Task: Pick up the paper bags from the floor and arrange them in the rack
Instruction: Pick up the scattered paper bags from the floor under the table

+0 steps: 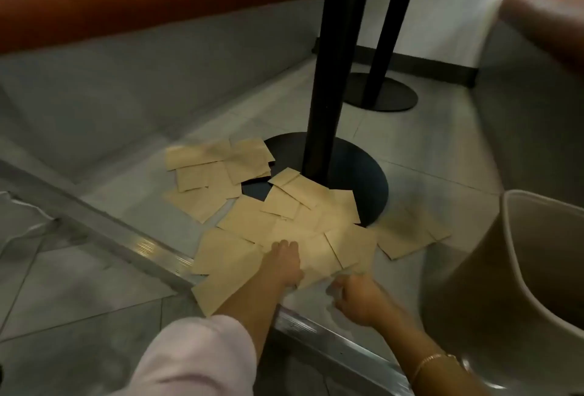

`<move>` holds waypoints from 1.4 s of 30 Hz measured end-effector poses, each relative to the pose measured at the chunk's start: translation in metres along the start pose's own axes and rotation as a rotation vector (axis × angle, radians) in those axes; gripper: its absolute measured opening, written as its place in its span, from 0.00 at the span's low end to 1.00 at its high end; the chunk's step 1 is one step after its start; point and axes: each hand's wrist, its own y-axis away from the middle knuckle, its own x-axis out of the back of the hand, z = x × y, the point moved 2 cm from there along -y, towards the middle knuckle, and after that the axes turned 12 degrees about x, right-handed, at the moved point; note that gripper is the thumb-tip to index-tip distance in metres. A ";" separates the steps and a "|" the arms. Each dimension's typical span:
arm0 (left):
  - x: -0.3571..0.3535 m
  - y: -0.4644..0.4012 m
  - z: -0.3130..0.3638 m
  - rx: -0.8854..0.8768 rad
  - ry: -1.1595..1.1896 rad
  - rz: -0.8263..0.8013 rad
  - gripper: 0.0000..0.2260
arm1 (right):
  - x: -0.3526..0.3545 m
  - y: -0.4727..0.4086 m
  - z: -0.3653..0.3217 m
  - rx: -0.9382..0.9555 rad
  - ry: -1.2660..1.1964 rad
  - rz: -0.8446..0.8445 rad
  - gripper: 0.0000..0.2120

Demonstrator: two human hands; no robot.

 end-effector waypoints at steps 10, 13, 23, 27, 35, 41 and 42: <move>-0.018 -0.017 0.003 0.058 0.009 0.142 0.30 | -0.028 0.004 0.031 -0.077 -0.017 0.032 0.18; -0.018 -0.019 0.006 0.078 0.029 0.165 0.26 | -0.034 0.003 0.027 -0.060 -0.026 0.015 0.17; -0.011 -0.003 0.005 0.145 0.523 0.325 0.07 | -0.072 0.049 -0.013 0.059 -0.079 -0.020 0.19; -0.004 0.011 0.002 0.102 0.748 0.296 0.04 | -0.094 0.060 -0.027 0.179 -0.037 -0.027 0.24; -0.002 0.027 0.009 -0.003 0.816 0.332 0.03 | -0.153 0.071 -0.008 0.014 0.183 -0.298 0.32; -0.003 0.029 0.008 -0.016 0.815 0.322 0.04 | -0.176 0.075 0.000 0.062 0.242 -0.239 0.34; -0.003 0.030 0.008 -0.022 0.810 0.320 0.04 | -0.177 0.073 0.000 0.053 0.246 -0.233 0.31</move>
